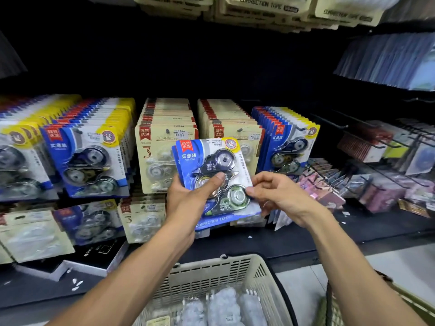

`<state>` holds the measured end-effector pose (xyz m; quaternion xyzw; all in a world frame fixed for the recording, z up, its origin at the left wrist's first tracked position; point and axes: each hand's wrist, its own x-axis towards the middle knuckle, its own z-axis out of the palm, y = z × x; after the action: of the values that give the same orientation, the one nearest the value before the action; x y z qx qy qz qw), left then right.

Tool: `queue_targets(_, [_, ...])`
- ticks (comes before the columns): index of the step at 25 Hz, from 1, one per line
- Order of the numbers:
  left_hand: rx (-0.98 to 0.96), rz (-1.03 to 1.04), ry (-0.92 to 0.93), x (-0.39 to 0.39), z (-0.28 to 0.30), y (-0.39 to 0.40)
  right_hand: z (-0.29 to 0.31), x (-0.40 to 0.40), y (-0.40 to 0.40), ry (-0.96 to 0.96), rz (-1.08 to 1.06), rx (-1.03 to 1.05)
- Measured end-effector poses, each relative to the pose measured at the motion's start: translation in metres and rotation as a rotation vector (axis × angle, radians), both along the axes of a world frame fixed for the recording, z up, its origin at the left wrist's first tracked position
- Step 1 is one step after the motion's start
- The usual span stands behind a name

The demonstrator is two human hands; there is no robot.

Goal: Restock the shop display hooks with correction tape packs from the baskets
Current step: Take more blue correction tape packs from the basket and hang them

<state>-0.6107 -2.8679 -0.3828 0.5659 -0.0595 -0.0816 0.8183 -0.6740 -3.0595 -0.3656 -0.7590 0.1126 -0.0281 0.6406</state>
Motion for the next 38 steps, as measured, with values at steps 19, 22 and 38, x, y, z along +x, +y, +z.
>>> queue_targets(19, [-0.079,-0.015,0.089,-0.006,0.002,-0.011,0.003,-0.040,-0.058,-0.295,-0.589,0.351])
queue_targets(22, [-0.060,0.009,0.111,-0.001,-0.004,-0.010,-0.007,-0.046,-0.074,-0.274,-0.758,0.374])
queue_targets(38, [-0.009,-0.029,0.043,-0.011,-0.008,-0.015,-0.027,-0.026,-0.089,-0.056,-0.954,0.395])
